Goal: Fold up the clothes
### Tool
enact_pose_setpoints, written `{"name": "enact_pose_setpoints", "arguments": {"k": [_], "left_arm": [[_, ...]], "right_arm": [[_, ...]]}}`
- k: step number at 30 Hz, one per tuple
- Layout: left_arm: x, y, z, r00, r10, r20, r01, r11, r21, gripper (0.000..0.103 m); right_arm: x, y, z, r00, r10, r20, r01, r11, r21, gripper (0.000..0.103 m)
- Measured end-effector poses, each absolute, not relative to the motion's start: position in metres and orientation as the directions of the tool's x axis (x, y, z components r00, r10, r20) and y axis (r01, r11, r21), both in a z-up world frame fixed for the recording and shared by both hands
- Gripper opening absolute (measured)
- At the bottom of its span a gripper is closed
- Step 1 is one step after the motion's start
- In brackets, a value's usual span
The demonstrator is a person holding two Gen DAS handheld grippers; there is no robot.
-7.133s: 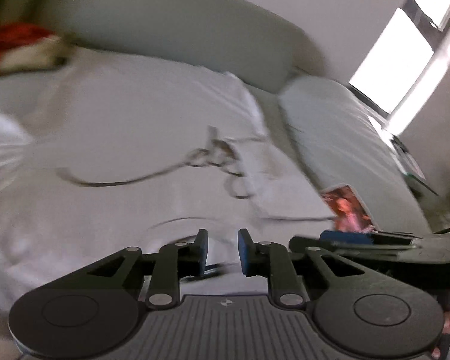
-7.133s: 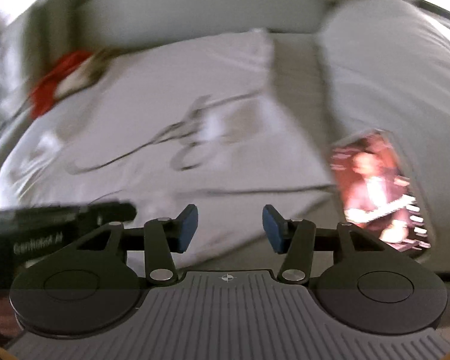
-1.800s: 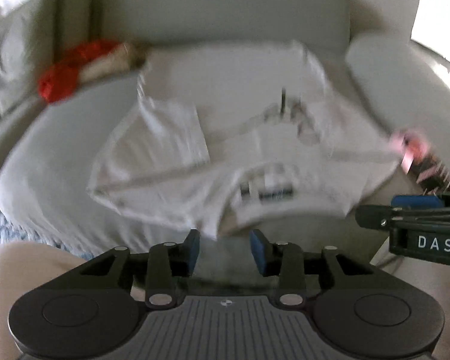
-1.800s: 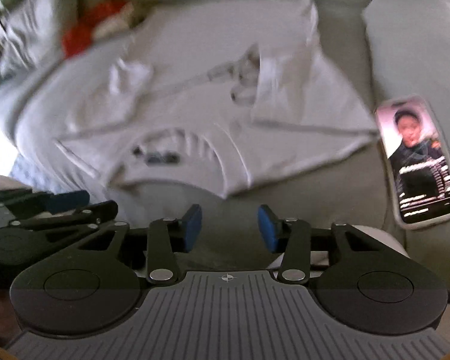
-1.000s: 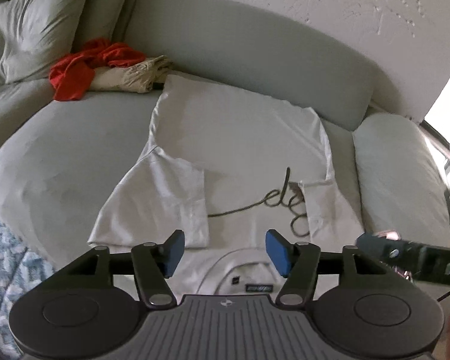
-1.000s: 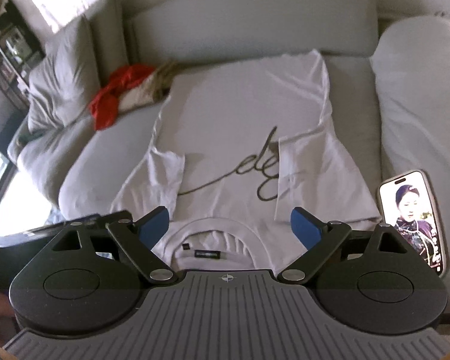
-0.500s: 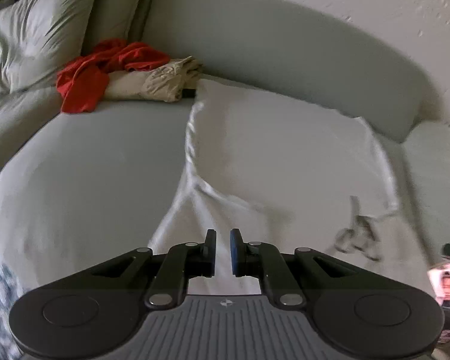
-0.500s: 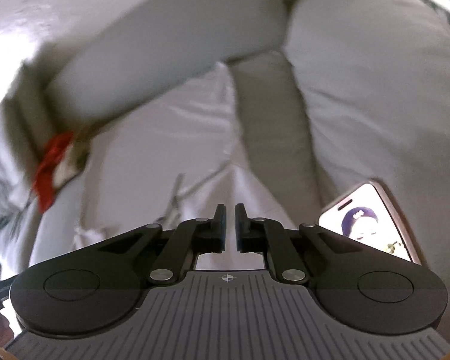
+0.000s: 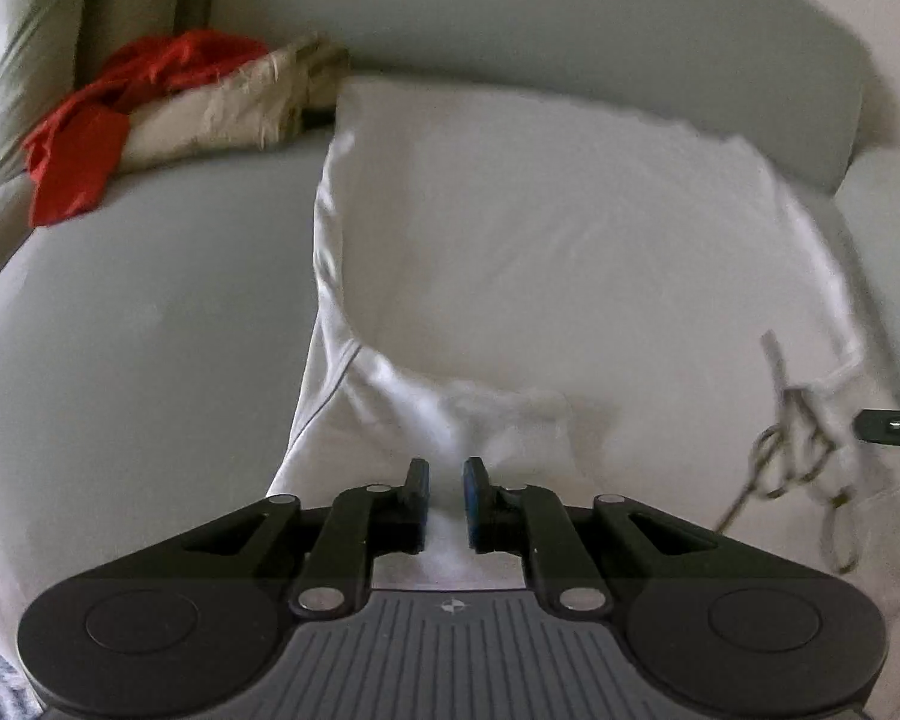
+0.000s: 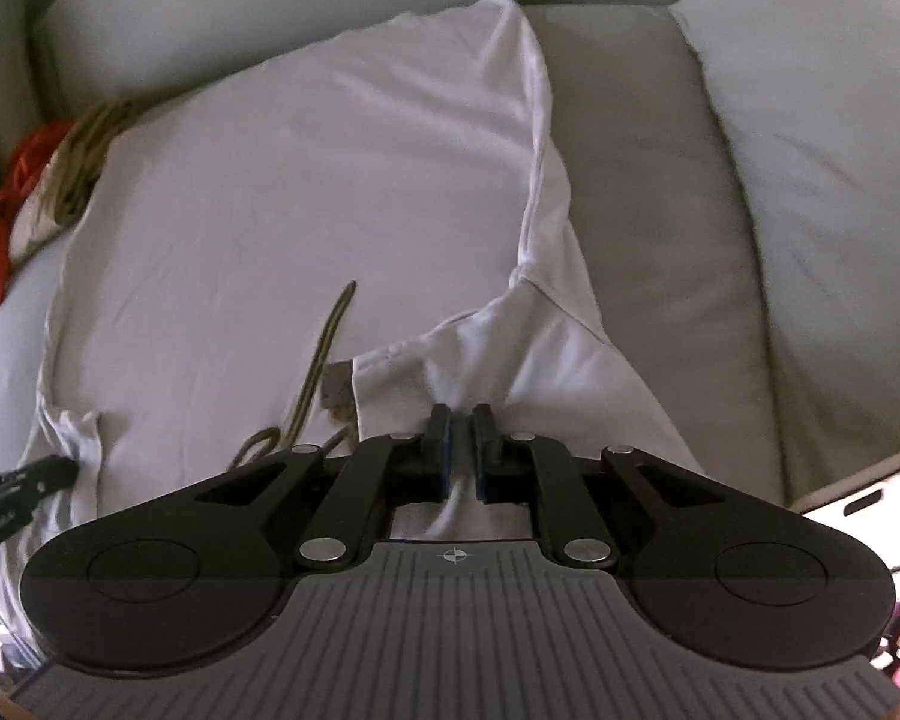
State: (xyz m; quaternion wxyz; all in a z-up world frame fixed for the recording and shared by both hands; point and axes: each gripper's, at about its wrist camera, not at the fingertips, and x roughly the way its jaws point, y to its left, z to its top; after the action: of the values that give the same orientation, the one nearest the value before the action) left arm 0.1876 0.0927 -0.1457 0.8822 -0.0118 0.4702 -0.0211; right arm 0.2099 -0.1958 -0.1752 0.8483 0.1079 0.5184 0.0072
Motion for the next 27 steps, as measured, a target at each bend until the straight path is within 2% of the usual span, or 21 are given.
{"name": "enact_pose_setpoints", "arguments": {"k": [2, 4, 6, 9, 11, 13, 14, 17, 18, 20, 22, 27], "left_arm": [[0.180, 0.087, -0.134, 0.599, -0.056, -0.799, 0.039, 0.998, -0.041, 0.036], [0.190, 0.084, -0.144, 0.580, -0.047, -0.813, 0.043, 0.999, -0.027, 0.036], [0.202, 0.084, -0.161, 0.529, -0.042, -0.847, 0.021, 0.999, -0.037, 0.034], [0.197, 0.084, -0.161, 0.533, -0.036, -0.846, -0.003, 0.999, -0.044, 0.035], [0.187, 0.084, -0.151, 0.548, -0.036, -0.836, -0.001, 0.999, -0.044, 0.037], [0.171, 0.087, -0.141, 0.563, -0.044, -0.825, -0.010, 0.998, -0.060, 0.041], [0.167, 0.091, -0.138, 0.569, -0.045, -0.821, -0.016, 0.998, -0.066, 0.043], [0.137, 0.098, -0.122, 0.576, -0.040, -0.817, -0.042, 0.996, -0.079, 0.048], [0.127, 0.100, -0.118, 0.579, -0.039, -0.815, -0.046, 0.996, -0.081, 0.051], [0.114, 0.104, -0.107, 0.597, -0.033, -0.802, -0.048, 0.996, -0.076, 0.058], [0.101, 0.109, -0.096, 0.619, -0.023, -0.785, -0.057, 0.996, -0.075, 0.061], [0.087, 0.123, -0.071, 0.649, -0.001, -0.761, -0.093, 0.992, -0.081, 0.065]], "right_arm": [[0.206, -0.195, -0.164, 0.532, 0.118, -0.838, 0.086, 0.978, 0.192, 0.016], [0.211, -0.193, -0.162, 0.571, 0.117, -0.812, 0.076, 0.978, 0.195, 0.025], [0.225, -0.188, -0.175, 0.532, 0.128, -0.837, 0.067, 0.979, 0.192, 0.035], [0.235, -0.179, -0.188, 0.478, 0.119, -0.870, 0.041, 0.987, 0.157, 0.034], [0.223, -0.178, -0.177, 0.501, 0.119, -0.857, 0.027, 0.988, 0.153, 0.036], [0.207, -0.182, -0.163, 0.531, 0.136, -0.836, 0.033, 0.983, 0.182, 0.056], [0.195, -0.184, -0.156, 0.540, 0.147, -0.829, 0.043, 0.978, 0.202, 0.060], [0.162, -0.189, -0.139, 0.547, 0.198, -0.813, 0.037, 0.965, 0.260, 0.063], [0.153, -0.189, -0.132, 0.550, 0.209, -0.809, 0.028, 0.963, 0.268, 0.068], [0.136, -0.187, -0.118, 0.562, 0.226, -0.796, 0.009, 0.960, 0.279, 0.071], [0.121, -0.186, -0.103, 0.577, 0.241, -0.780, -0.017, 0.959, 0.283, 0.077], [0.097, -0.184, -0.064, 0.618, 0.252, -0.745, -0.091, 0.964, 0.250, 0.082]]}}
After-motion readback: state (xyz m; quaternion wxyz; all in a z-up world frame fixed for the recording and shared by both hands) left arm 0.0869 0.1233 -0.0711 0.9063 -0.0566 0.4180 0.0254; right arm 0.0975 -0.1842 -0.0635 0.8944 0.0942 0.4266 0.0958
